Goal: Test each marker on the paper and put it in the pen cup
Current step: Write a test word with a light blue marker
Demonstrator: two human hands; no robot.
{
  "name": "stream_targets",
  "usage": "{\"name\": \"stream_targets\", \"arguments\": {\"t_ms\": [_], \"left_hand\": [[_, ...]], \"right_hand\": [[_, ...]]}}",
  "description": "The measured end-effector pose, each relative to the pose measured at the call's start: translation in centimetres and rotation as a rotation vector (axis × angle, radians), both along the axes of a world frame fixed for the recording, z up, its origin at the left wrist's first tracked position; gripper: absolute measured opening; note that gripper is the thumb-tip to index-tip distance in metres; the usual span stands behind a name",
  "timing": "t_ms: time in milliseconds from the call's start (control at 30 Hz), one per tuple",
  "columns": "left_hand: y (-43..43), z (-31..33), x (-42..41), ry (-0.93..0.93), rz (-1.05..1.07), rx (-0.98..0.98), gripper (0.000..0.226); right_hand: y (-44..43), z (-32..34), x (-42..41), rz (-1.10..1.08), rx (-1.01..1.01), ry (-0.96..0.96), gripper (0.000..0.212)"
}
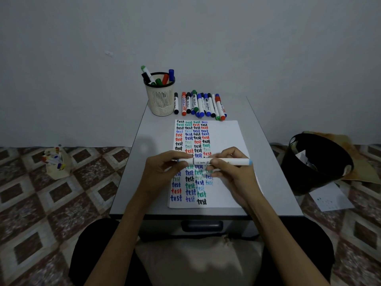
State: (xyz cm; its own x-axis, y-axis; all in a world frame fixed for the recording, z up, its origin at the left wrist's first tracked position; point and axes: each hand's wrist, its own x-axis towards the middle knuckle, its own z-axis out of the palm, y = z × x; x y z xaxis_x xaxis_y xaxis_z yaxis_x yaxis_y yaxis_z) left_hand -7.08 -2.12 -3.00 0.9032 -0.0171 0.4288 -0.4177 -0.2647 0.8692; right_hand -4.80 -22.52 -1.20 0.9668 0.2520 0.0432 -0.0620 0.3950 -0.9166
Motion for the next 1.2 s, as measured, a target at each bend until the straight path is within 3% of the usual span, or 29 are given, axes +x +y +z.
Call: {"name": "stream_targets", "arguments": {"t_ms": [133,233,500,767,867,1067,1133,1200], "left_hand": [[0.2,0.3,-0.3,0.113,-0.01,-0.223,0.021],[0.4,0.4,-0.4,0.159,-0.002,-0.301,0.019],[0.8,0.0,-0.3,0.151,0.004,-0.317,0.015],[0.9,0.0,-0.3,0.068,0.034,-0.251,0.017],[1.0,0.1,0.2,0.005,0.108,-0.267,0.017],[1.1,0.0,0.6,-0.04,0.234,-0.268,0.029],[1.1,-0.4,0.9,0.032,0.26,-0.24,0.042],[1.0,-1.0,1.3,0.127,0.298,-0.099,0.053]], "right_hand": [[-0.1,0.1,0.1,0.059,0.164,0.107,0.018],[-0.2,0.0,0.1,0.009,0.098,0.114,0.017],[-0.4,0.0,0.2,-0.004,0.042,0.091,0.006],[-0.5,-0.2,0.4,0.03,-0.028,0.106,0.011],[0.0,0.5,0.8,0.074,-0.26,0.041,0.016],[3.7,2.5,3.0,0.152,-1.224,-0.54,0.031],[4.8,3.5,4.5,0.25,-1.325,-0.568,0.03],[5.8,4.5,7.1,0.215,-1.31,-0.556,0.027]]}}
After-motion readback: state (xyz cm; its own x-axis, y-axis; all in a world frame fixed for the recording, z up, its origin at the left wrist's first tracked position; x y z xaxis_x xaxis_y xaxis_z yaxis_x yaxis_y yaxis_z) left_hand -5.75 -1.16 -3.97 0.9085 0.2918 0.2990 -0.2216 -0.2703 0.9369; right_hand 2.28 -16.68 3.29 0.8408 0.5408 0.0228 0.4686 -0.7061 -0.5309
